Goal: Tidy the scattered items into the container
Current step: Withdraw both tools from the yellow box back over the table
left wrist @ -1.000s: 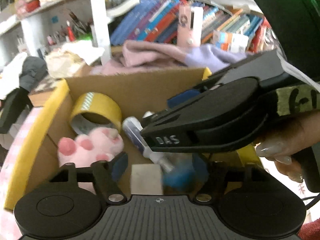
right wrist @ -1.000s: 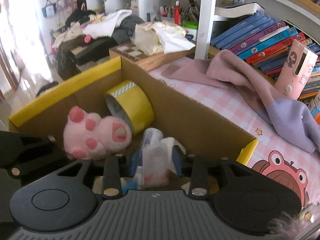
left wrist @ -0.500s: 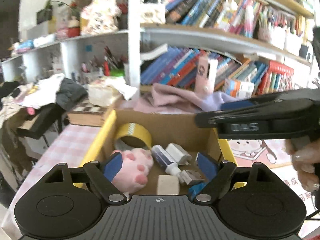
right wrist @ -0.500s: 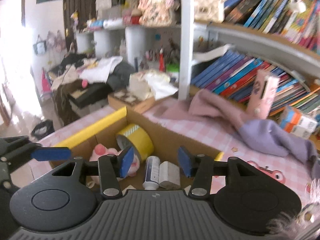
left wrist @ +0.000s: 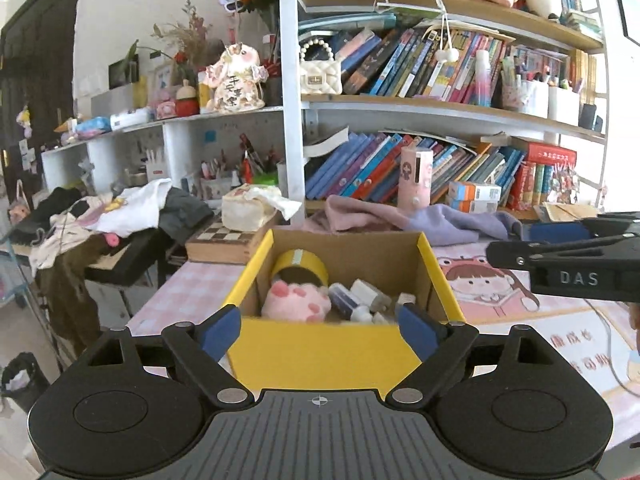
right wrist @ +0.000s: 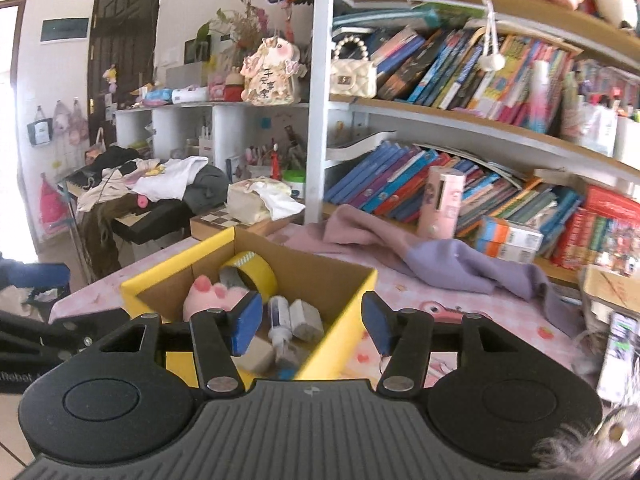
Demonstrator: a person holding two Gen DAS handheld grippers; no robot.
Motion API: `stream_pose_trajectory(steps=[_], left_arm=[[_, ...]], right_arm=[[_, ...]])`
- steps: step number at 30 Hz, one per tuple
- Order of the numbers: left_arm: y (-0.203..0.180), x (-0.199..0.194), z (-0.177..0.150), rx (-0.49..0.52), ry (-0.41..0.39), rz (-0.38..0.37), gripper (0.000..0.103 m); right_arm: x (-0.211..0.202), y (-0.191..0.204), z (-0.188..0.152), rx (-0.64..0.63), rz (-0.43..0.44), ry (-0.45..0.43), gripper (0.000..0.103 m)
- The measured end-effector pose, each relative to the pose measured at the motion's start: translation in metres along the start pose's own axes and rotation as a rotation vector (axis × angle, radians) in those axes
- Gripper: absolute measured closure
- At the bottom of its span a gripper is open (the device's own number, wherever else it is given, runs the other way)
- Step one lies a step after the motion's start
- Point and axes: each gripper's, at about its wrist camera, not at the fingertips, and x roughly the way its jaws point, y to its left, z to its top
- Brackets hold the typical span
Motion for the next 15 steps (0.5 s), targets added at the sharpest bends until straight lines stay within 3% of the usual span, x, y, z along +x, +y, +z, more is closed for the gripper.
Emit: stream_pose_trajectory(steps=[6, 10, 15], left_arm=[[-0.004, -0.034, -0.025, -0.014, 0.012, -0.005, 0.014], [-0.012, -0.049, -0.04, -0.017, -0.006, 0.031, 0.013], [-0.027, -0.058, -0.052, 0.027, 0.016, 0.018, 0.013]], right_arm=[[-0.049, 0.01, -0.035, 0.03, -0.05, 0.014, 0.049], [-0.074, 0.015, -0.058, 0.036, -0.095, 0.021, 0.048], [-0.103, 0.018, -0.087, 0.065, -0.173, 0.039, 0.044]])
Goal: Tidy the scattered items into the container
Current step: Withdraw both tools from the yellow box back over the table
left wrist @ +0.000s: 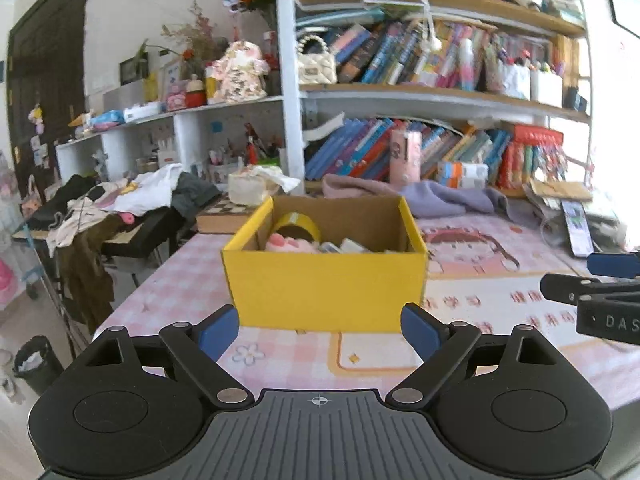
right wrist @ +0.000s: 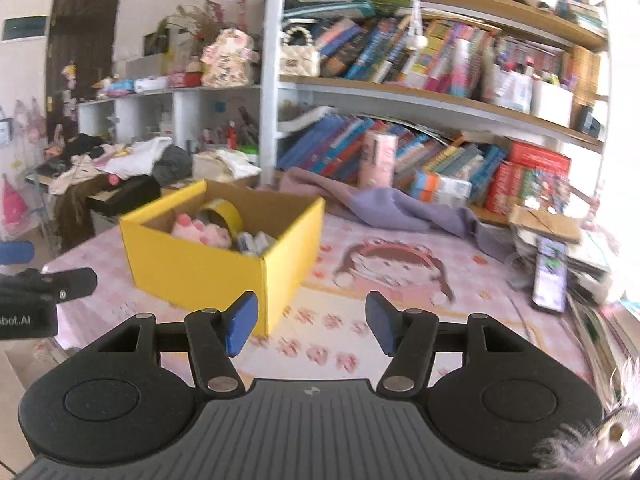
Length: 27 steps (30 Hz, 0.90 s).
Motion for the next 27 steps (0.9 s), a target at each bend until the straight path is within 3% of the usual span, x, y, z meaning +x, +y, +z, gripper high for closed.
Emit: stream_pose_trajectory(steps=[13, 17, 20, 27], left_arm=[[-0.029, -0.008, -0.028, 0.041, 0.081, -0.034, 0.002], [-0.032, -0.006, -0.032, 0.039, 0.12, -0.041, 0.0], [-0.034, -0.004, -0.034, 0.041, 0.147, -0.053, 0.0], [-0.042, -0.001, -0.036, 0.052, 0.167, -0.079, 0.0]], right_arm=[[-0.033, -0.012, -0.048, 0.039, -0.08, 0.101, 0.035], [-0.034, -0.013, -0.054, 0.044, -0.08, 0.132, 0.018], [-0.035, -0.014, -0.055, 0.05, -0.081, 0.147, 0.011], [-0.035, -0.017, -0.055, 0.051, -0.089, 0.171, 0.005]])
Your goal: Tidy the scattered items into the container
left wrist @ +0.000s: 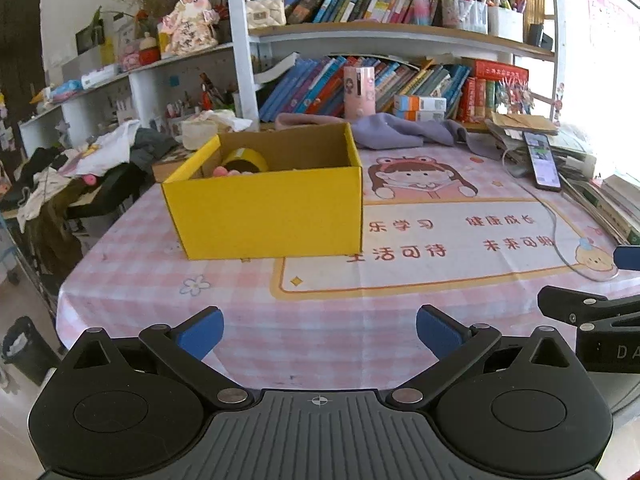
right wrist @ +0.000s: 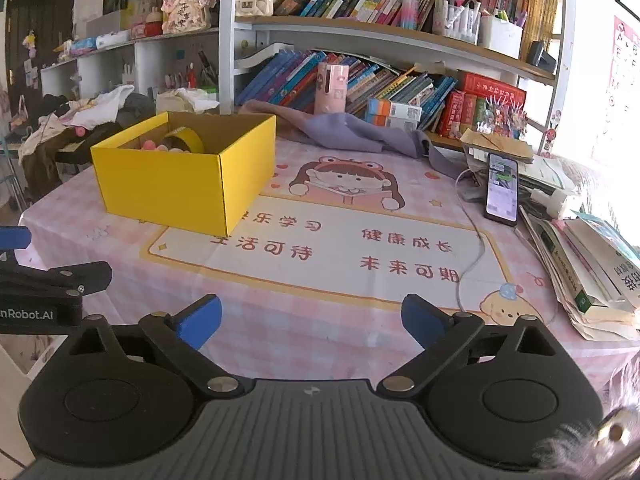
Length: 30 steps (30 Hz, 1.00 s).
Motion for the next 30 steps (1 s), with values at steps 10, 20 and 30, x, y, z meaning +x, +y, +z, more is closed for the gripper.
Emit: stream_pose_trajectory(steps=[10, 20, 30], left_arm=[[-0.004, 0.004, -0.002, -0.007, 0.035, -0.019, 0.0], [-0.007, 0.007, -0.004, -0.016, 0.064, -0.015, 0.0], [-0.009, 0.009, -0.003, -0.015, 0.07, -0.012, 0.0]], right_arm=[[0.005, -0.006, -0.001, 0.017, -0.004, 0.036, 0.003], [0.01, -0.008, -0.003, 0.013, 0.01, 0.066, 0.0], [0.01, -0.009, -0.003, 0.014, 0.01, 0.067, 0.0]])
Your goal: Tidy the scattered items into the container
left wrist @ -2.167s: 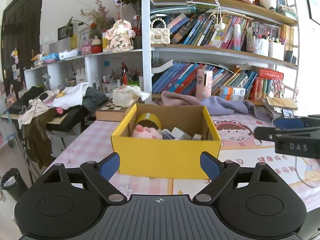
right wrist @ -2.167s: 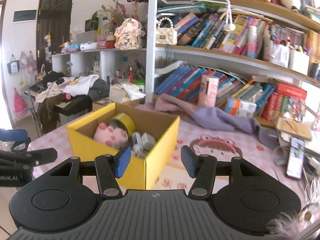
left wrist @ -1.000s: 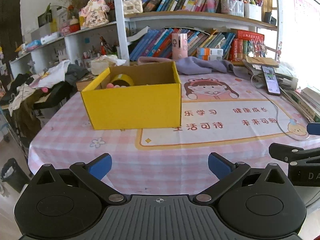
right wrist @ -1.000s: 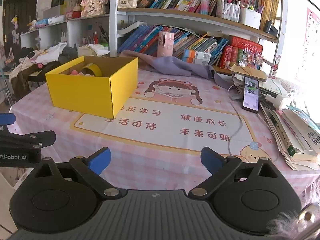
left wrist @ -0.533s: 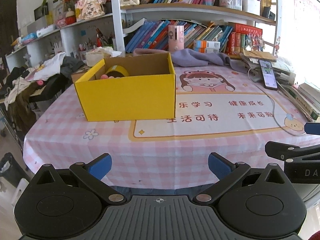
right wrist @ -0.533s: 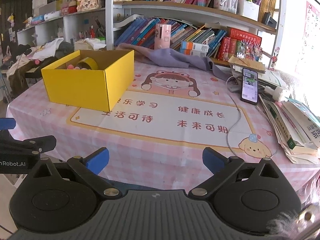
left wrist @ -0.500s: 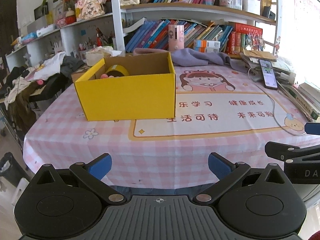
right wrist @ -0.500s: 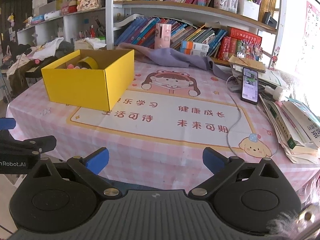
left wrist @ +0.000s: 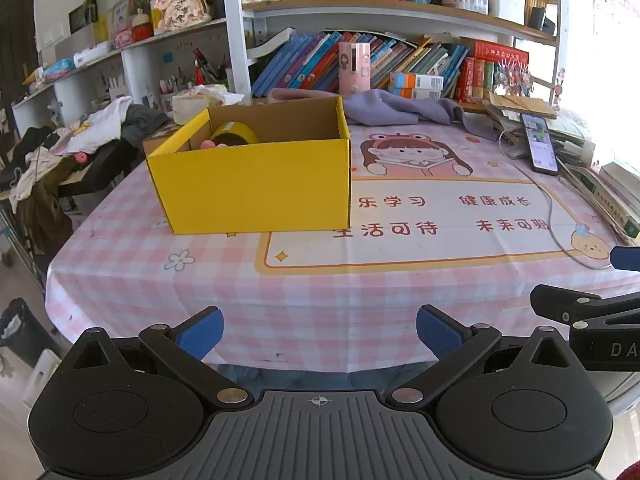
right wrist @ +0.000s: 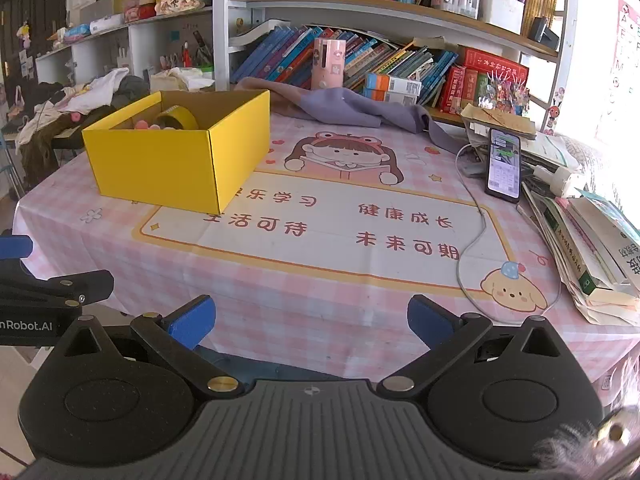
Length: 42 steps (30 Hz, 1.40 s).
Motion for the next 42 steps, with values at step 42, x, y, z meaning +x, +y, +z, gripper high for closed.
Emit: stream_pose_trajectory(steps=[42], left_arm=[[-0.011, 0.007, -0.002, 0.018, 0.043, -0.011, 0.0]], right_arm=[[0.003, -0.004, -0.003, 0.005, 0.006, 0.005, 0.0]])
